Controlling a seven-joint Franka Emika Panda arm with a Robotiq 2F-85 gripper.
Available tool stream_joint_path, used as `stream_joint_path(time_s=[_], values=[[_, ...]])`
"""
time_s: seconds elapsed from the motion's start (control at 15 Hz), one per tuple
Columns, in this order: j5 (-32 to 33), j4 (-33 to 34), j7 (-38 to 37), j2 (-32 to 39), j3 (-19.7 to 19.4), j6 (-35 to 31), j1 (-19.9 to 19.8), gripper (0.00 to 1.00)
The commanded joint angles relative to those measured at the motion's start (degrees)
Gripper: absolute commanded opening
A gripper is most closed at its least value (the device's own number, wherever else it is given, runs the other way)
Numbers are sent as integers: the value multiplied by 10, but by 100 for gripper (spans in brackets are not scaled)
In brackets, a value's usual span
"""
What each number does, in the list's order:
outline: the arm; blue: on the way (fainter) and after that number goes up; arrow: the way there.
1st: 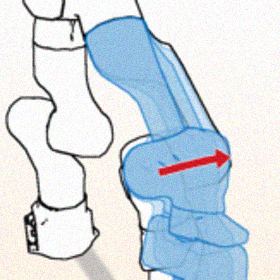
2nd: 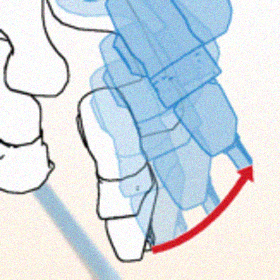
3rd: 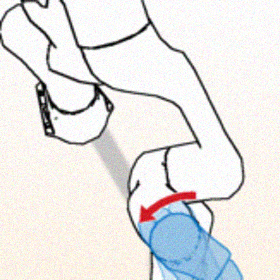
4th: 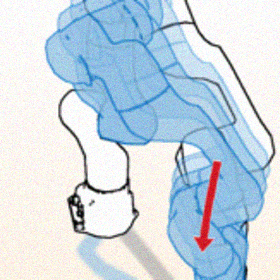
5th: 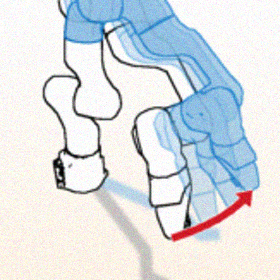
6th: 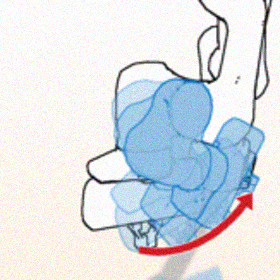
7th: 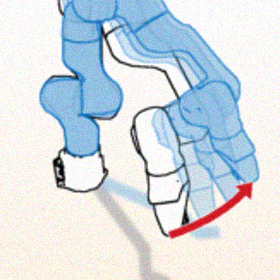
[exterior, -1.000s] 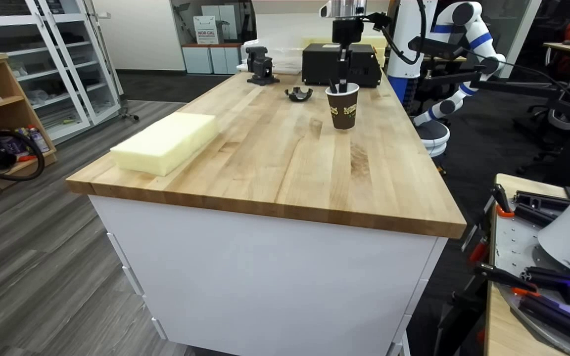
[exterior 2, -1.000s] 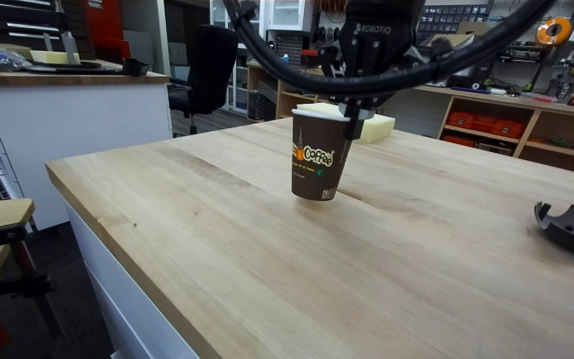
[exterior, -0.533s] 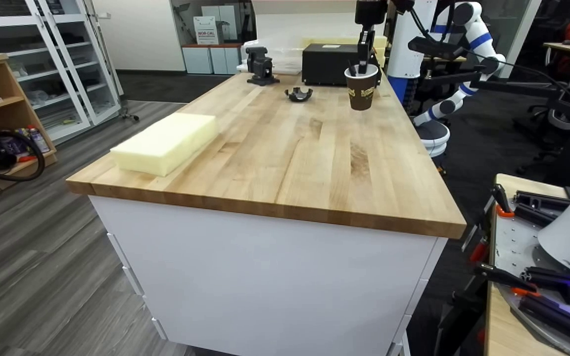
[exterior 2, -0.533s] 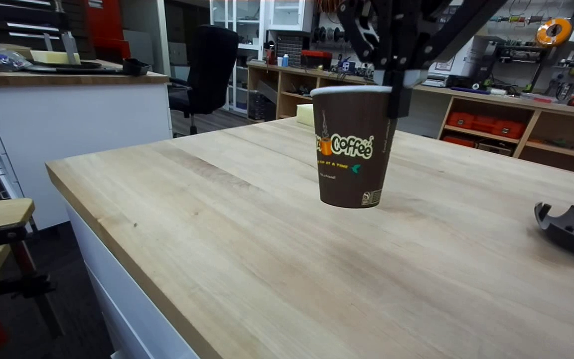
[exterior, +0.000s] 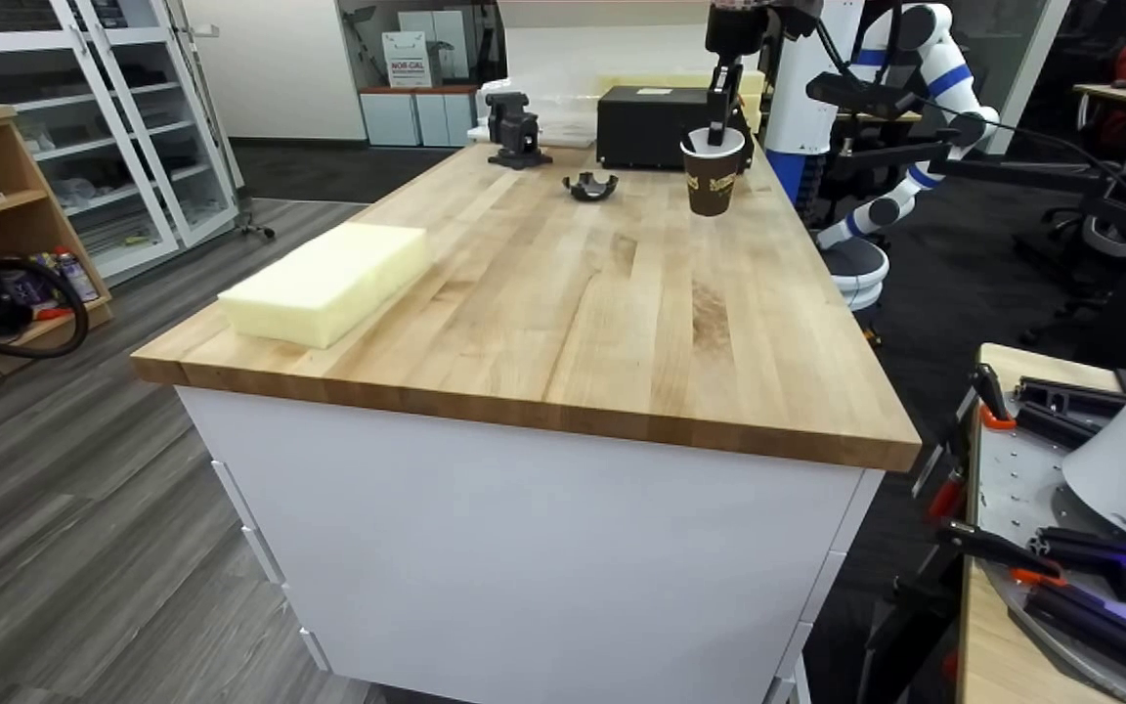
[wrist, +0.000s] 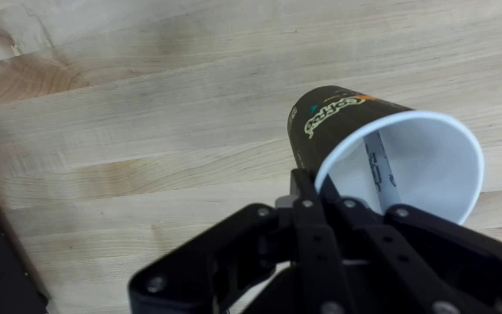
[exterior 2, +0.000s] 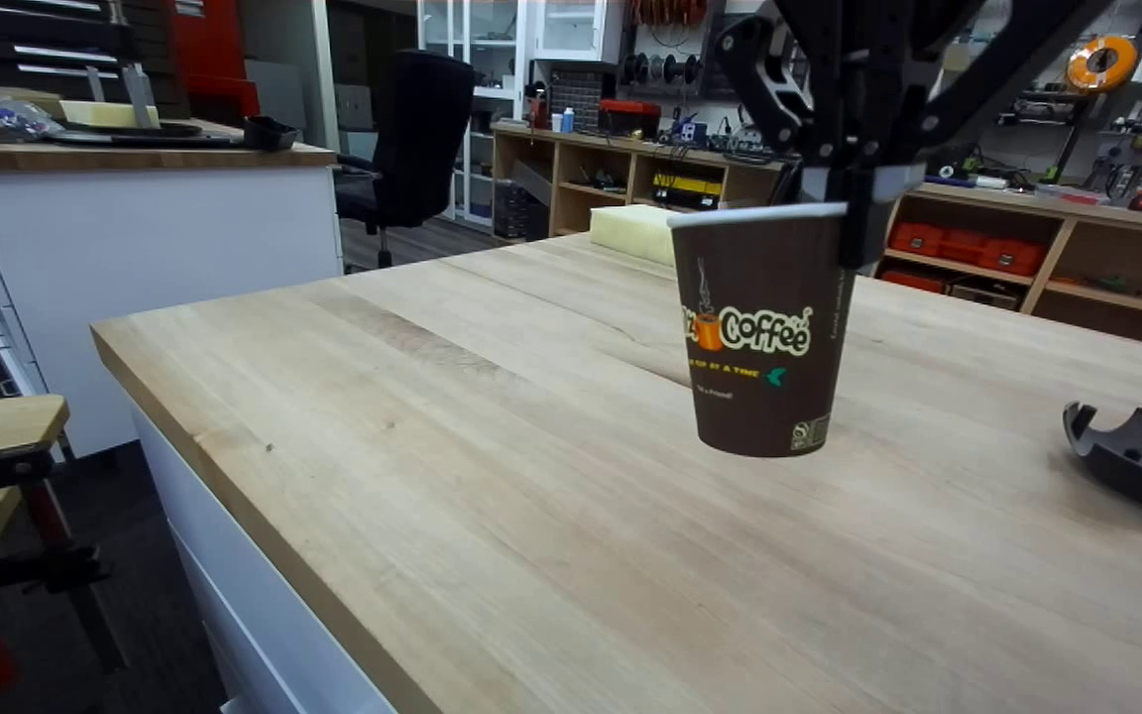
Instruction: Move the black cup from the left to the right
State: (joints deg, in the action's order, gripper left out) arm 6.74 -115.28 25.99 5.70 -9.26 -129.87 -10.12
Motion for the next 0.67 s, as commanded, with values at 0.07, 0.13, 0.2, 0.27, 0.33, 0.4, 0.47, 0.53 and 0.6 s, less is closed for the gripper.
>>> stream_joint_path(time_s=[0.07, 0.13, 0.2, 0.27, 0.33, 0.4, 0.47, 0.53, 0.6], values=[[-55, 14, 53, 34, -2, -41, -25, 1], [-70, 17, 67, 41, -2, -46, -31, 1], [-83, 21, 79, 47, 0, -49, -37, 1], [-97, 25, 92, 54, 1, -52, -43, 1], [-108, 30, 102, 62, 2, -53, -48, 1], [-122, 34, 113, 67, 4, -52, -53, 1], [-134, 39, 124, 74, 5, -52, -58, 1], [-146, 43, 132, 79, 7, -47, -61, 1], [-157, 49, 140, 86, 8, -45, -65, 1]])
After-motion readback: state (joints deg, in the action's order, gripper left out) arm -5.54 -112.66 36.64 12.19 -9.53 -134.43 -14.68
